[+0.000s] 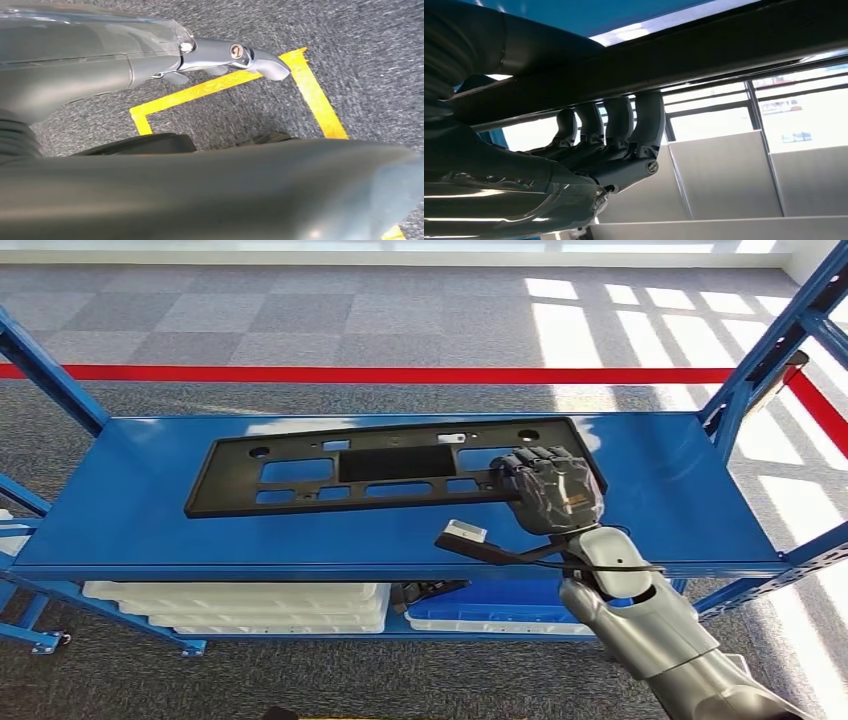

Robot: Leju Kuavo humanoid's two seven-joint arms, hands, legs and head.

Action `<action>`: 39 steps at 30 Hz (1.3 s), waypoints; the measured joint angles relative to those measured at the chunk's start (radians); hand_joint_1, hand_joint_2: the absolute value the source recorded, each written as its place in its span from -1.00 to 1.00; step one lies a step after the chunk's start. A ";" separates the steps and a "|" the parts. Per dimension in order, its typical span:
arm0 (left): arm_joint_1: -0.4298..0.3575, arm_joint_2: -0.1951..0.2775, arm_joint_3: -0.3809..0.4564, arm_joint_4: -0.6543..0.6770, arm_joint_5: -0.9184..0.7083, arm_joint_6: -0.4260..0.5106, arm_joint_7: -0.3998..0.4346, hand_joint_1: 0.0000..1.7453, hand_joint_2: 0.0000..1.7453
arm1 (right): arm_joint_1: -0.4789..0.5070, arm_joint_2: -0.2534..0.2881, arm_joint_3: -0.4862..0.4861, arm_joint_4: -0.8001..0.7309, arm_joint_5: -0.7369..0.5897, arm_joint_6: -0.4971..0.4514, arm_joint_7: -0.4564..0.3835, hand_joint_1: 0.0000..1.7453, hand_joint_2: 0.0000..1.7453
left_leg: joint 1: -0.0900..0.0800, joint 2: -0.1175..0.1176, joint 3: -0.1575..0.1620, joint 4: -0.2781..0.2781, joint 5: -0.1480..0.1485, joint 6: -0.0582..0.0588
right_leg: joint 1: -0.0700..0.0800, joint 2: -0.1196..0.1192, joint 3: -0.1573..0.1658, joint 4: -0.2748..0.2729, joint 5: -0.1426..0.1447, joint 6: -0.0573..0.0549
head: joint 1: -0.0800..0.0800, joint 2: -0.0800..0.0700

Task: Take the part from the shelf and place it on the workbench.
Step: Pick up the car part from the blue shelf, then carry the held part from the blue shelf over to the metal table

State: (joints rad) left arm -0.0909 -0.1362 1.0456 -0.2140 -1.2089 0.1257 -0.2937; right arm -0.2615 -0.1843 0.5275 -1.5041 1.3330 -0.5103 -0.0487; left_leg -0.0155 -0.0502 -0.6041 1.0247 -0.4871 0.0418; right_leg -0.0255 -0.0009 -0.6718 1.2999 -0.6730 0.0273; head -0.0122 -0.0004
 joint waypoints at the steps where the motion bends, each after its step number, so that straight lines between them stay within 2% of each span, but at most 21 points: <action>1: 0.000 0.000 0.000 0.000 0.000 0.000 0.000 -1.00 1.00 | 0.000 0.000 0.000 0.000 0.000 0.000 0.000 1.00 1.00 | 0.000 -0.001 0.000 0.000 0.000 0.000 | 0.000 0.000 0.001 -0.003 0.002 0.000 | 0.000 0.000; 16: 0.002 -0.001 0.001 0.000 0.000 0.000 -0.001 -1.00 1.00 | 0.003 -0.002 0.005 -0.005 0.000 0.001 -0.004 1.00 1.00 | 0.001 -0.010 0.001 0.002 -0.001 -0.001 | 0.000 0.001 0.015 -0.043 0.032 0.000 | 0.000 0.000; 39: 0.003 -0.003 0.001 0.000 -0.004 -0.002 -0.004 -1.00 1.00 | 0.003 -0.003 0.014 -0.012 0.000 0.002 -0.006 1.00 1.00 | 0.003 -0.027 0.001 0.008 -0.005 -0.005 | -0.002 0.010 0.052 -0.137 0.091 0.001 | 0.000 0.000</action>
State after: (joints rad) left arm -0.0876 -0.1390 1.0469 -0.2140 -1.2129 0.1240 -0.2975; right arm -0.2585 -0.1869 0.5414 -1.5163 1.3333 -0.5085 -0.0552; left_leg -0.0130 -0.0774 -0.6031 1.0326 -0.4917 0.0371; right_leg -0.0271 0.0087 -0.6202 1.1632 -0.5825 0.0284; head -0.0122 -0.0004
